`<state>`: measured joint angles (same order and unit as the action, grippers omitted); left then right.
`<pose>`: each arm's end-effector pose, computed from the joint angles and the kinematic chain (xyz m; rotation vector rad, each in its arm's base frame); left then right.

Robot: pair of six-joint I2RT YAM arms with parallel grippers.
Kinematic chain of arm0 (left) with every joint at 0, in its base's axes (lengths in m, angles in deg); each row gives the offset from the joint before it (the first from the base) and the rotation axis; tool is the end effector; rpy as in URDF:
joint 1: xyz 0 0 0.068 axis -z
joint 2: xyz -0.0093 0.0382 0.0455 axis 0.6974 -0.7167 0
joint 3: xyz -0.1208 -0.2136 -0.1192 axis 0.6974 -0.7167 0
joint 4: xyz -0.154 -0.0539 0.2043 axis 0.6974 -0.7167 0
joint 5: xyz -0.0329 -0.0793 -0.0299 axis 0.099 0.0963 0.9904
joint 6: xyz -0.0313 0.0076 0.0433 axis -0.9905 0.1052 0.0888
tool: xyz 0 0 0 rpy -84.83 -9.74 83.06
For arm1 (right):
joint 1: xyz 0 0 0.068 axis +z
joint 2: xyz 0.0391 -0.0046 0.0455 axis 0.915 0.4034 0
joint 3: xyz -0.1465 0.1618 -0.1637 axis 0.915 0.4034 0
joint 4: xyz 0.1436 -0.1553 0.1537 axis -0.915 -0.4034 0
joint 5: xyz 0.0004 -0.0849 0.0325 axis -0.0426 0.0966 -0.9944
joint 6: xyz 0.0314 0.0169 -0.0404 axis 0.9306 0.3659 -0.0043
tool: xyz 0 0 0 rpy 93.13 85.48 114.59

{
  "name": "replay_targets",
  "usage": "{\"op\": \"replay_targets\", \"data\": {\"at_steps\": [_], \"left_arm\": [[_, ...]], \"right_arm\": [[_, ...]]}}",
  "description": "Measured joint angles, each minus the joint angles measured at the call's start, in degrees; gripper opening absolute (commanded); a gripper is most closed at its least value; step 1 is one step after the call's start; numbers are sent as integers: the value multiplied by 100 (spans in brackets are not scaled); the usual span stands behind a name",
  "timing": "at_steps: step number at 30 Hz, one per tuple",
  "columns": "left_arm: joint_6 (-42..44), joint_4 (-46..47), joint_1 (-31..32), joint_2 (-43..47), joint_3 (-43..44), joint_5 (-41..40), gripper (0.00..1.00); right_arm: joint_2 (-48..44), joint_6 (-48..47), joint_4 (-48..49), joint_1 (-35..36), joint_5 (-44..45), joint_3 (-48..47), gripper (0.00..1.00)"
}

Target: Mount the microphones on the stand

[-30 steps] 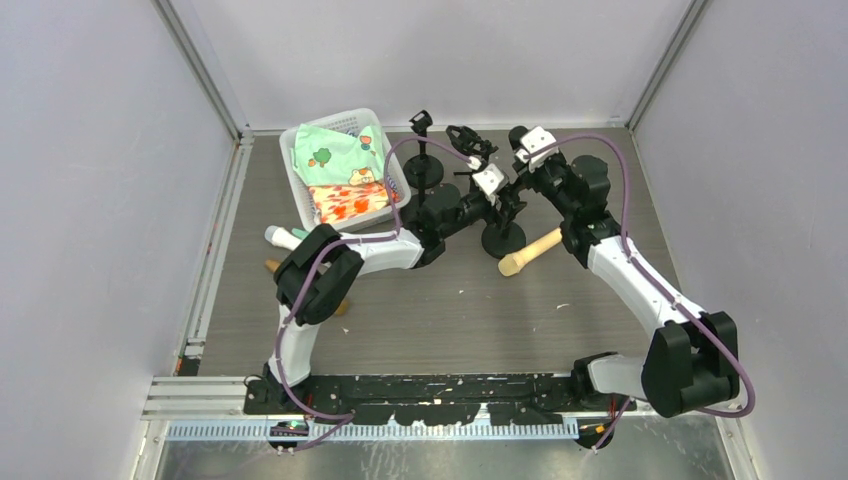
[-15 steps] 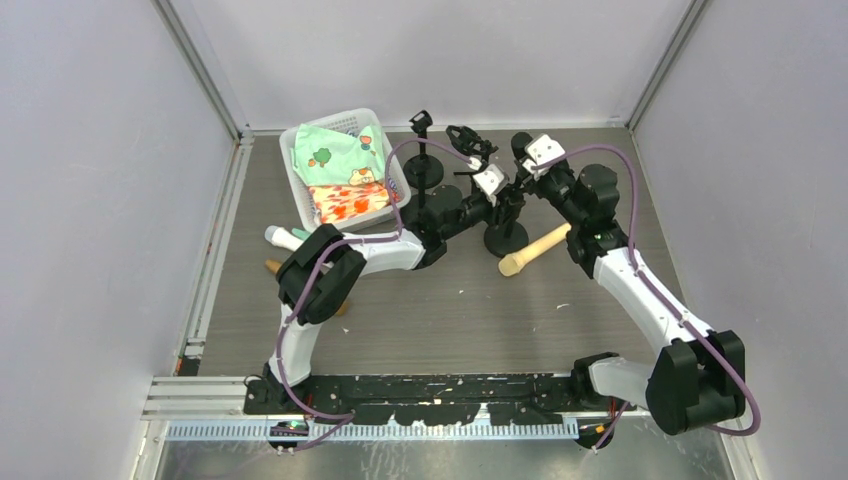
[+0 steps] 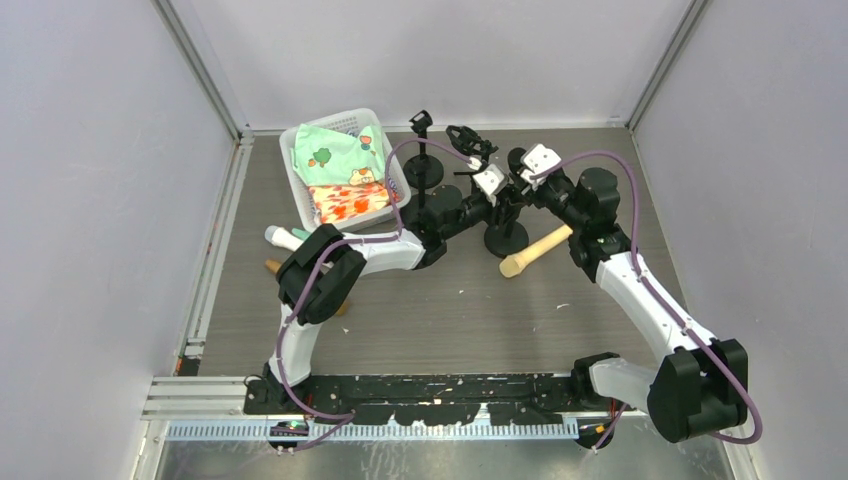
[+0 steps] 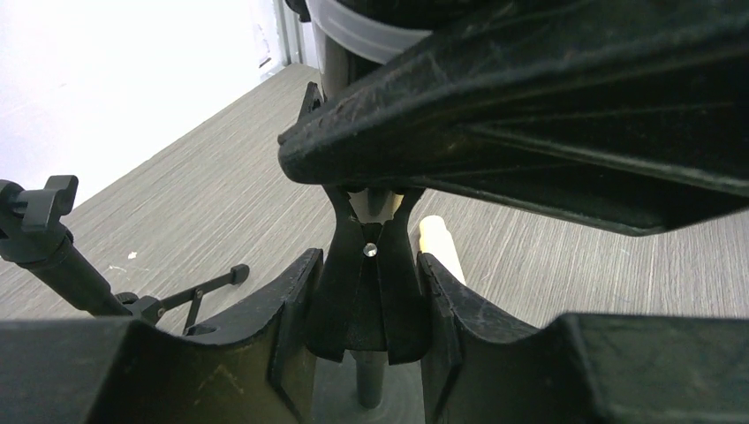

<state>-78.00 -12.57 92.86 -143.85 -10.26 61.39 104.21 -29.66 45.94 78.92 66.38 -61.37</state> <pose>0.3056 -0.3580 0.2397 0.7393 1.3542 -0.8826 0.2609 0.0721 0.3257 -0.8598 1.3721 0.0524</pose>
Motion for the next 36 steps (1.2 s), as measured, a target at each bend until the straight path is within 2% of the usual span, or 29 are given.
{"op": "replay_targets", "data": {"at_steps": [12,16,18,20,22,25,30,36], "left_arm": [[2,-7,0,0,4,35,2],[4,-17,0,0,13,66,40],[7,-28,0,0,17,81,45],[9,-33,0,0,28,127,46],[4,-44,7,0,39,129,45],[4,-48,4,0,39,146,35],[-2,-50,4,0,39,157,2],[0,-52,4,0,39,164,0]], "right_arm": [[-2,-352,-348,-9,-31,-26,2],[-2,-439,-483,-9,-37,-66,2],[-2,-470,-509,-9,-37,-68,2],[-2,-479,-538,-9,-35,-81,2],[-2,-479,-557,-9,-39,-87,1],[-2,-479,-575,-9,-37,-98,1],[-2,-483,-634,-9,-37,-129,1],[-2,-494,-702,-11,-48,-151,1]]}}
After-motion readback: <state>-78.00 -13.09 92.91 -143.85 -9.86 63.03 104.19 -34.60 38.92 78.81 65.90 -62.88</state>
